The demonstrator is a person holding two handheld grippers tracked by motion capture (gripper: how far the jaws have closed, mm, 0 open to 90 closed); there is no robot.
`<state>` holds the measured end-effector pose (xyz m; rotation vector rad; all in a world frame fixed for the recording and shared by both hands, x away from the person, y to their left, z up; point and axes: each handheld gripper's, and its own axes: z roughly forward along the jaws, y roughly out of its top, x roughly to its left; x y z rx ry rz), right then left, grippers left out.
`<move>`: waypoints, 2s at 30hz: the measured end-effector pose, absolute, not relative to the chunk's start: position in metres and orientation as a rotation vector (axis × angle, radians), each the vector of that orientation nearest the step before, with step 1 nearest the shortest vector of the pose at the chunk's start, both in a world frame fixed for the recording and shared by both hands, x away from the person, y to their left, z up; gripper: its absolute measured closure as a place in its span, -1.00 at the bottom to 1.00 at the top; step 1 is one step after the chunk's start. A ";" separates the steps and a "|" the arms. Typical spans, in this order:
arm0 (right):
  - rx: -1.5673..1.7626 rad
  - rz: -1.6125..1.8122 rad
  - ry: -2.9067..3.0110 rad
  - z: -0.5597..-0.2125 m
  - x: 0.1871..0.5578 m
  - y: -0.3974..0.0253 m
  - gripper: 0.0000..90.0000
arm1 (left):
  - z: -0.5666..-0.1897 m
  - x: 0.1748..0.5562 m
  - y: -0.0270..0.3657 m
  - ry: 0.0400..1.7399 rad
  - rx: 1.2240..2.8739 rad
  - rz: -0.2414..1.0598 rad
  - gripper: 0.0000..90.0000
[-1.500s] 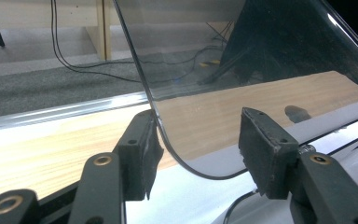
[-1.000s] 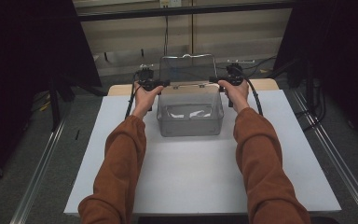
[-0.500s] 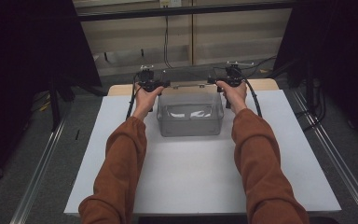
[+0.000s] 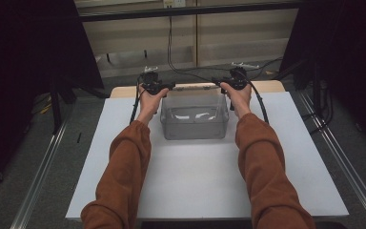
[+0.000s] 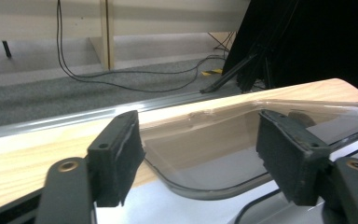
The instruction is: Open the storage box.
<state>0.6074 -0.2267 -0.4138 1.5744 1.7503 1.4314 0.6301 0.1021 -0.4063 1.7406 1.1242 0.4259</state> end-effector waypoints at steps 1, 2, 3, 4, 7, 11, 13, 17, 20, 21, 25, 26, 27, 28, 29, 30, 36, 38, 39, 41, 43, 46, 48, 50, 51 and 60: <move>1.540 1.431 1.753 -0.413 0.605 -0.229 -0.31 | -0.407 0.629 0.105 1.128 1.738 0.422 -0.44; 1.528 1.434 1.750 -0.412 0.604 -0.230 -0.31 | -0.407 0.629 0.105 1.128 1.738 0.422 -0.46; 1.505 1.437 1.749 -0.412 0.602 -0.231 -0.34 | -0.408 0.627 0.107 1.129 1.738 0.430 -0.47; 1.505 1.437 1.749 -0.412 0.602 -0.231 -0.34 | -0.409 0.626 0.108 1.122 1.731 0.437 -0.47; 1.467 1.418 1.752 -0.412 0.597 -0.233 -0.51 | -0.408 0.621 0.111 1.107 1.735 0.445 -0.57; 1.450 1.414 1.741 -0.411 0.590 -0.234 -0.63 | -0.405 0.614 0.111 1.072 1.735 0.469 -0.68; 1.428 1.396 1.748 -0.409 0.588 -0.233 -0.68 | -0.404 0.611 0.111 1.067 1.725 0.484 -0.70; 1.401 1.391 1.746 -0.405 0.583 -0.230 -0.74 | -0.401 0.609 0.111 1.060 1.725 0.486 -0.79; 1.387 1.395 1.745 -0.404 0.580 -0.228 -0.82 | -0.396 0.605 0.110 1.011 1.741 0.512 -0.85; 1.380 1.388 1.747 -0.404 0.579 -0.227 -0.84 | -0.395 0.604 0.109 1.003 1.744 0.527 -0.85; 1.352 1.387 1.736 -0.402 0.575 -0.227 -0.89 | -0.391 0.600 0.111 0.983 1.722 0.529 -0.89; 1.352 1.387 1.736 -0.402 0.575 -0.227 -0.89 | -0.391 0.600 0.111 0.983 1.722 0.529 -0.91; 1.342 1.385 1.738 -0.402 0.574 -0.226 -0.89 | -0.391 0.597 0.113 0.962 1.714 0.535 -0.91; 1.340 1.384 1.735 -0.402 0.573 -0.226 -0.89 | -0.392 0.595 0.114 0.951 1.717 0.543 -0.91; 1.336 1.384 1.732 -0.402 0.572 -0.226 -0.89 | -0.393 0.594 0.115 0.938 1.714 0.556 -0.91; 1.336 1.384 1.732 -0.402 0.572 -0.226 -0.89 | -0.393 0.594 0.115 0.938 1.714 0.556 -0.91; 1.283 1.333 1.738 -0.404 0.566 -0.224 -0.91 | -0.399 0.586 0.120 0.929 1.692 0.560 -0.92; 1.273 1.320 1.722 -0.404 0.563 -0.225 -0.91 | -0.402 0.583 0.121 0.932 1.681 0.549 -0.91; 1.275 1.327 1.720 -0.404 0.561 -0.225 -0.94 | -0.404 0.579 0.120 0.925 1.688 0.583 -0.91; 1.273 1.323 1.712 -0.404 0.558 -0.225 -0.97 | -0.404 0.577 0.121 0.925 1.687 0.571 -0.91; 1.269 1.332 1.701 -0.402 0.554 -0.226 -0.97 | -0.402 0.573 0.120 0.922 1.672 0.578 -0.93; 1.250 1.327 1.681 -0.399 0.549 -0.227 -0.97 | -0.399 0.568 0.120 0.916 1.664 0.575 -0.93; 1.236 1.328 1.673 -0.397 0.543 -0.228 -0.98 | -0.399 0.566 0.120 0.915 1.662 0.571 -0.94; 1.229 1.316 1.660 -0.396 0.538 -0.229 -0.98 | -0.398 0.560 0.120 0.907 1.675 0.597 -0.94; 1.227 1.317 1.656 -0.396 0.536 -0.229 -0.99 | -0.398 0.559 0.120 0.904 1.667 0.596 -0.94; 1.188 1.309 1.621 -0.390 0.517 -0.229 -0.99 | -0.398 0.541 0.121 0.878 1.654 0.634 -0.93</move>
